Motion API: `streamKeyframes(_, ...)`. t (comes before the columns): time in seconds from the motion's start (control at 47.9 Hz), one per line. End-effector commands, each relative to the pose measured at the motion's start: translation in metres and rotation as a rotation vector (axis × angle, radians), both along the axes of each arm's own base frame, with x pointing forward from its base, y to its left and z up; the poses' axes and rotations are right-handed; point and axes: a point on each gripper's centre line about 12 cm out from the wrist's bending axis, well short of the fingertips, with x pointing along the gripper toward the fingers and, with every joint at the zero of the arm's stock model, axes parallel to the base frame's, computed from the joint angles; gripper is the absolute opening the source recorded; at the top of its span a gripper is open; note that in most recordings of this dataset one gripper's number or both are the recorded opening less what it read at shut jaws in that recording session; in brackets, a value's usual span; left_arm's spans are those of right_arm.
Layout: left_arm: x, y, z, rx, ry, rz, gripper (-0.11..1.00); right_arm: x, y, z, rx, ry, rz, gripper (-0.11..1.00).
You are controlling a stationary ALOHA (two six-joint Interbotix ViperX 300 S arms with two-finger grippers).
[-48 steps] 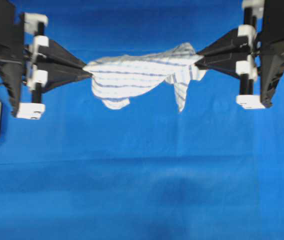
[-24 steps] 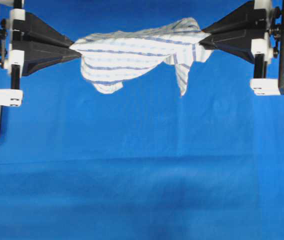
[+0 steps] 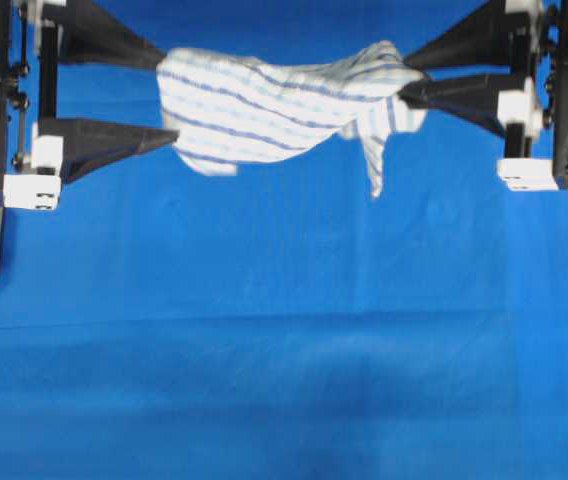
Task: Lift the towel with both arms.
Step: 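Raise the towel, then open both grippers and release it, then lower both grippers onto the towel's left and right sides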
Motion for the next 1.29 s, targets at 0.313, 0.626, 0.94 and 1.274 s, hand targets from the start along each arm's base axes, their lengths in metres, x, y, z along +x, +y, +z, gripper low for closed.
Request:
streamKeyframes(0.313, -0.001, 0.000, -0.005, -0.002, 0.008, 0.002, 0.90, -0.002, -0.008, 0.006, -0.011, -0.018, -0.028, 0.68)
streamKeyframes(0.626, 0.010, 0.000, -0.057, -0.013, 0.074, 0.000, 0.90, 0.004, -0.009, -0.041, 0.018, 0.072, -0.031, 0.68)
streamKeyframes(0.94, 0.029, 0.000, -0.154, -0.025, 0.204, 0.000, 0.90, 0.027, -0.008, -0.120, 0.084, 0.175, -0.030, 0.68)
streamKeyframes(1.274, 0.040, -0.008, -0.241, -0.034, 0.373, -0.021, 0.90, 0.048, -0.007, -0.202, 0.133, 0.307, -0.030, 0.68)
